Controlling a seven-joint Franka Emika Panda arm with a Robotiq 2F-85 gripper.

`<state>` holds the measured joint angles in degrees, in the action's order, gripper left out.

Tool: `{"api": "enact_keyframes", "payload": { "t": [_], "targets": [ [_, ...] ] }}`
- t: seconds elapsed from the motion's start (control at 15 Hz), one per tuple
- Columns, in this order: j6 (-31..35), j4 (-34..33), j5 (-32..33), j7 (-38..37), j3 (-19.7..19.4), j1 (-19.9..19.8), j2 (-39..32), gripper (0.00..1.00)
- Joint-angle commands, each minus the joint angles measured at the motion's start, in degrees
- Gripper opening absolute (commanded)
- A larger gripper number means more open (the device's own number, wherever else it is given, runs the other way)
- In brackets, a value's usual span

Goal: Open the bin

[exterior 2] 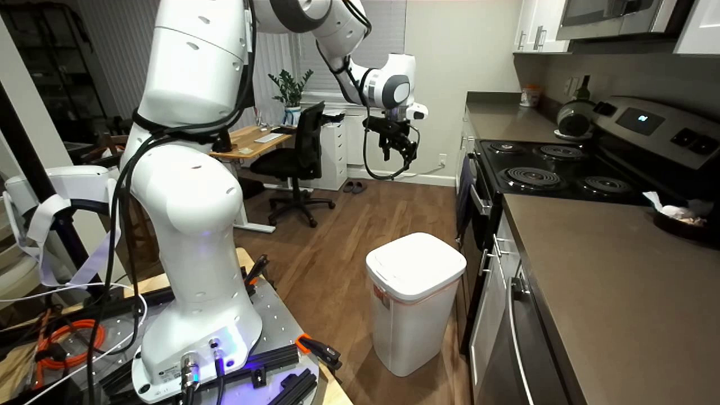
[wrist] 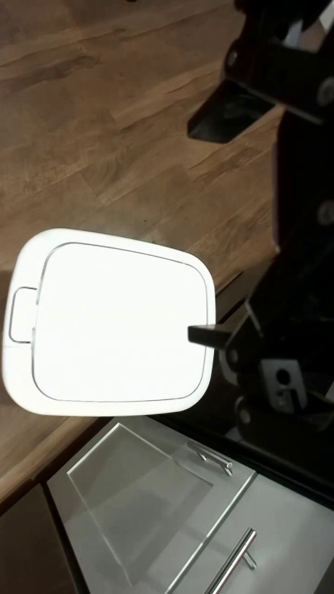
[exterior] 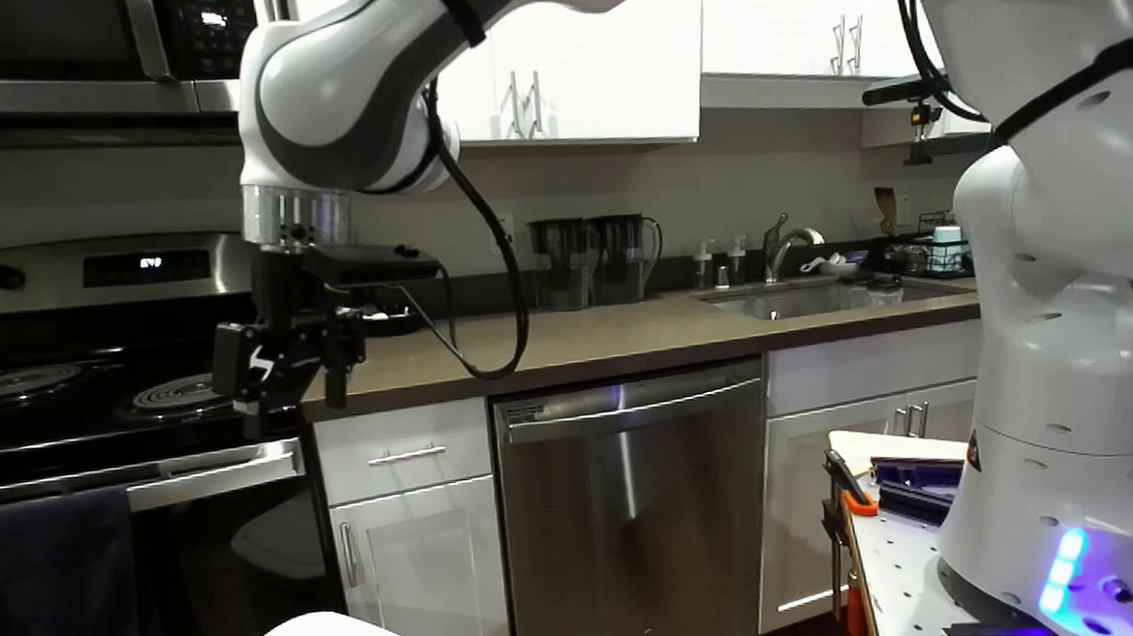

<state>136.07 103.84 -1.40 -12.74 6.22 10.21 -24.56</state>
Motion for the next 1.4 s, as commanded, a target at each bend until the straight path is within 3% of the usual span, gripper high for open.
{"api": "enact_keyframes", "payload": {
  "t": [0.0,0.8,1.13,1.33],
  "targets": [
    [-1.91,-8.29,0.47,0.65,-0.96,0.42,-6.99,1.0],
    [-13.21,-34.43,-0.34,1.72,-1.56,0.45,-26.56,1.0],
    [-16.78,-41.09,-0.3,3.8,-1.92,-0.32,-32.98,1.0],
    [-16.67,-41.12,-0.31,4.56,-1.87,-0.35,-35.34,1.0]
  ]
}}
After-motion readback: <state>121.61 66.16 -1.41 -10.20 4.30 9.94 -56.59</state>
